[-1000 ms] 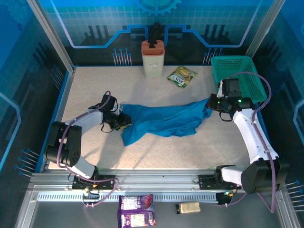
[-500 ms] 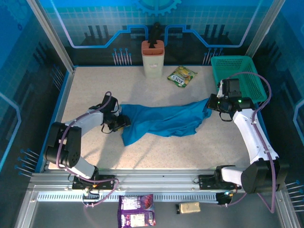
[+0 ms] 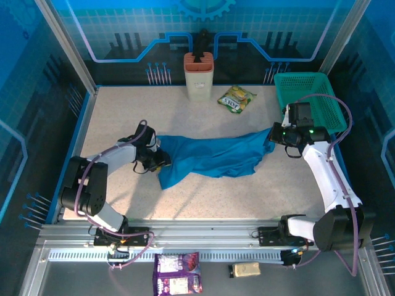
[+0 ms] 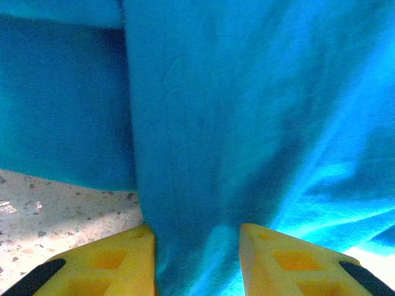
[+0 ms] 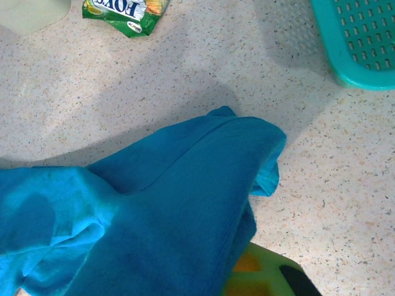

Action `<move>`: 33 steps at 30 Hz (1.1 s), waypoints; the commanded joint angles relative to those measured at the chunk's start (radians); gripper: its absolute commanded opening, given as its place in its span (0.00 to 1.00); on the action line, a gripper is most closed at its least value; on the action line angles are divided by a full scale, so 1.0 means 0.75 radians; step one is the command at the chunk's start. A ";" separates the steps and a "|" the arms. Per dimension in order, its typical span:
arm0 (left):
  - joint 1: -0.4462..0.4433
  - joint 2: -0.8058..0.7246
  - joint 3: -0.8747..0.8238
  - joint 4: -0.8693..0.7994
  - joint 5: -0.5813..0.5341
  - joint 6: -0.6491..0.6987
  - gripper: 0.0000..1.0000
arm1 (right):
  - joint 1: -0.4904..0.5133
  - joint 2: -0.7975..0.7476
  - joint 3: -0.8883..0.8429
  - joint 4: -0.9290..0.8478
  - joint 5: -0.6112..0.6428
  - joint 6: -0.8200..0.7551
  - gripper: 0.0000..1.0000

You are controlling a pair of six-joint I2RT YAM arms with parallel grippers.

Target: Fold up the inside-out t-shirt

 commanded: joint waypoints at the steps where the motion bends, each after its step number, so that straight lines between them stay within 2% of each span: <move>1: -0.018 -0.034 0.065 -0.032 0.017 0.024 0.38 | 0.016 -0.025 -0.009 -0.005 0.016 0.009 0.00; 7: -0.037 0.011 0.092 -0.053 -0.004 0.047 0.32 | 0.015 -0.026 -0.009 -0.005 0.023 0.008 0.00; 12: -0.051 0.034 0.098 -0.055 -0.022 0.053 0.21 | 0.014 -0.028 -0.007 -0.011 0.037 -0.003 0.00; 16: -0.053 0.007 0.108 -0.080 -0.073 0.072 0.02 | 0.007 -0.030 0.004 -0.017 0.042 -0.010 0.00; 18: -0.047 -0.063 0.137 -0.119 -0.119 0.093 0.00 | 0.003 -0.033 0.029 -0.034 0.063 -0.022 0.00; 21: 0.022 -0.234 0.214 -0.212 -0.171 0.108 0.00 | -0.016 -0.062 0.086 -0.080 0.129 -0.048 0.00; 26: 0.235 -0.540 0.424 -0.331 -0.160 0.147 0.00 | -0.083 -0.179 0.227 -0.169 0.192 -0.085 0.00; 29: 0.331 -0.618 0.621 -0.412 -0.158 0.190 0.00 | -0.104 -0.234 0.366 -0.229 0.195 -0.110 0.00; 33: 0.393 -0.624 0.859 -0.493 -0.203 0.247 0.00 | -0.106 -0.259 0.530 -0.272 0.151 -0.133 0.00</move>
